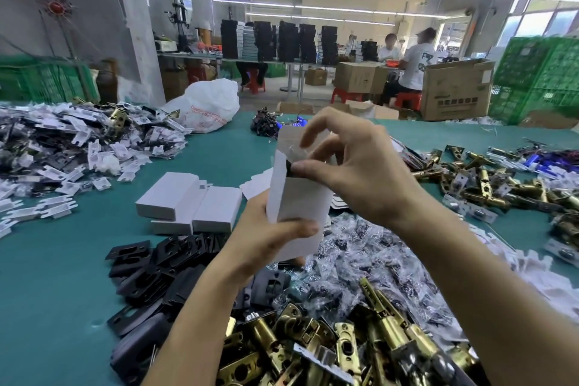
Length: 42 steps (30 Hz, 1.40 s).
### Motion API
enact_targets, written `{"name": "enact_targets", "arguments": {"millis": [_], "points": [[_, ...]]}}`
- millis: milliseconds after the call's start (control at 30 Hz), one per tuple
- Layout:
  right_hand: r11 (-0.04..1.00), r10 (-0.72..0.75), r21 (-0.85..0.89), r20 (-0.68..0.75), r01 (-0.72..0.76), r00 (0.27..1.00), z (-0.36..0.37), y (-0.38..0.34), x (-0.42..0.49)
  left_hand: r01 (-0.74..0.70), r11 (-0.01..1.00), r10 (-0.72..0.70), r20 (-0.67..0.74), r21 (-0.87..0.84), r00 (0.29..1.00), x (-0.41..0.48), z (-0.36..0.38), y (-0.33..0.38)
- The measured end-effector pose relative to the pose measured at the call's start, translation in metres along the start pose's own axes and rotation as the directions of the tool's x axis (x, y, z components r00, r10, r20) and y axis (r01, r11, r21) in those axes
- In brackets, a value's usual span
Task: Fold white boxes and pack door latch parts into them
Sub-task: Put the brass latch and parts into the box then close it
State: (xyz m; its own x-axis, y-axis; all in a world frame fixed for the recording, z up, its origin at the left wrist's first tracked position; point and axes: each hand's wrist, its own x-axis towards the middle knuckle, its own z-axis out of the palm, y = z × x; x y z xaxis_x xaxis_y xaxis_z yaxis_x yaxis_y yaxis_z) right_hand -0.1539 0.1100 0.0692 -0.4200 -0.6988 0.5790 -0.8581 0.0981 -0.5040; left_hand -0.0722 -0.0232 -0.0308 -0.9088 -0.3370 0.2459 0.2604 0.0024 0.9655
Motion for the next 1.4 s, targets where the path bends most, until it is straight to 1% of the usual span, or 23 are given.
{"name": "enact_targets", "arguments": {"millis": [100, 133, 167, 233, 267, 367, 400, 533, 600, 700, 767, 833, 900, 933, 967, 1000, 1067, 1133, 1200, 1267, 1333, 1367, 1400], "points": [[0.99, 0.072, 0.111, 0.087, -0.081, 0.994, 0.001, 0.0, 0.002, 0.002, 1.0, -0.002, 0.0, -0.015, 1.0, 0.0, -0.001, 0.0], [0.991, 0.083, 0.096, 0.124, -0.095, 0.989, -0.001, -0.001, 0.003, 0.004, 1.0, -0.004, -0.002, -0.011, 1.0, 0.0, -0.002, 0.0], [0.996, 0.078, 0.036, 0.162, -0.085, 0.984, -0.002, -0.001, 0.003, 0.004, 1.0, -0.004, -0.005, -0.007, 1.0, 0.0, -0.002, 0.0], [0.991, 0.047, -0.13, 0.215, -0.019, 0.975, -0.004, 0.0, 0.002, -0.001, 1.0, 0.001, -0.018, -0.002, 1.0, 0.0, -0.001, 0.001], [0.985, 0.035, -0.172, 0.24, 0.007, 0.97, -0.004, -0.001, 0.001, -0.006, 1.0, 0.006, -0.026, -0.003, 1.0, 0.0, -0.001, 0.001], [0.986, 0.034, -0.166, 0.345, 0.025, 0.938, -0.006, -0.004, -0.003, -0.013, 1.0, 0.012, -0.041, -0.01, 0.999, 0.001, -0.001, 0.002], [0.986, 0.041, -0.163, 0.362, 0.02, 0.931, -0.007, -0.004, -0.005, -0.013, 1.0, 0.012, -0.037, -0.005, 0.999, 0.0, -0.002, 0.003], [0.985, 0.041, -0.174, 0.342, 0.02, 0.939, -0.013, 0.003, -0.013, -0.029, 1.0, 0.029, 0.008, 0.011, 1.0, 0.0, 0.0, 0.003], [0.983, 0.074, -0.184, 0.374, -0.004, 0.924, -0.012, 0.004, -0.015, -0.029, 1.0, 0.029, 0.028, 0.006, 0.999, -0.001, 0.001, 0.002], [0.959, 0.107, -0.284, 0.434, 0.023, 0.894, -0.011, 0.003, -0.011, 0.016, 0.999, -0.019, 0.064, 0.04, 0.998, -0.003, 0.001, 0.002], [0.957, 0.098, -0.287, 0.448, 0.039, 0.889, -0.014, 0.003, -0.009, 0.025, 0.998, -0.029, 0.072, 0.055, 0.997, -0.004, 0.002, 0.003], [0.98, 0.027, -0.194, 0.376, 0.05, 0.926, -0.015, 0.006, -0.013, 0.015, 0.999, -0.016, 0.056, 0.03, 0.998, -0.004, 0.004, 0.006], [0.998, -0.032, -0.047, 0.159, 0.04, 0.987, -0.014, 0.015, -0.024, 0.02, 0.999, -0.018, 0.04, -0.041, 0.999, -0.006, 0.005, 0.009], [1.0, -0.021, 0.017, 0.029, 0.02, 0.999, -0.014, 0.021, -0.03, 0.038, 0.996, -0.034, 0.043, -0.081, 0.999, -0.007, 0.005, 0.011], [0.996, 0.02, 0.088, -0.058, -0.015, 0.998, -0.014, 0.027, -0.035, 0.058, 0.992, -0.052, 0.056, -0.11, 0.997, -0.008, 0.005, 0.013], [0.982, 0.073, 0.18, -0.081, -0.058, 0.994, -0.013, 0.031, -0.038, 0.077, 0.989, -0.068, 0.077, -0.123, 0.995, -0.009, 0.005, 0.015], [0.899, 0.151, 0.415, 0.008, -0.141, 0.988, -0.008, 0.037, -0.044, 0.113, 0.987, -0.097, 0.135, -0.113, 0.986, -0.012, 0.006, 0.017], [0.812, 0.159, 0.551, 0.112, -0.195, 0.981, -0.003, 0.044, -0.049, 0.144, 0.987, -0.128, 0.195, -0.07, 0.972, -0.014, 0.009, 0.019], [0.79, 0.163, 0.569, 0.165, -0.229, 0.973, 0.003, 0.048, -0.054, 0.162, 0.987, -0.159, 0.231, 0.004, 0.96, -0.014, 0.011, 0.018], [0.781, 0.18, 0.577, 0.16, -0.24, 0.971, 0.005, 0.054, -0.061, 0.141, 0.985, -0.161, 0.228, 0.103, 0.96, -0.012, 0.015, 0.016], [0.759, 0.214, 0.602, 0.129, -0.248, 0.968, 0.005, 0.059, -0.068, 0.049, 0.963, -0.096, 0.168, 0.264, 0.981, -0.009, 0.017, 0.014], [0.737, 0.239, 0.625, 0.118, -0.259, 0.964, 0.005, 0.061, -0.071, 0.011, 0.95, -0.053, 0.126, 0.313, 0.991, -0.007, 0.017, 0.013], [0.716, 0.26, 0.644, 0.112, -0.269, 0.959, 0.004, 0.064, -0.075, -0.014, 0.95, -0.012, 0.079, 0.312, 0.997, -0.006, 0.017, 0.014]]}}
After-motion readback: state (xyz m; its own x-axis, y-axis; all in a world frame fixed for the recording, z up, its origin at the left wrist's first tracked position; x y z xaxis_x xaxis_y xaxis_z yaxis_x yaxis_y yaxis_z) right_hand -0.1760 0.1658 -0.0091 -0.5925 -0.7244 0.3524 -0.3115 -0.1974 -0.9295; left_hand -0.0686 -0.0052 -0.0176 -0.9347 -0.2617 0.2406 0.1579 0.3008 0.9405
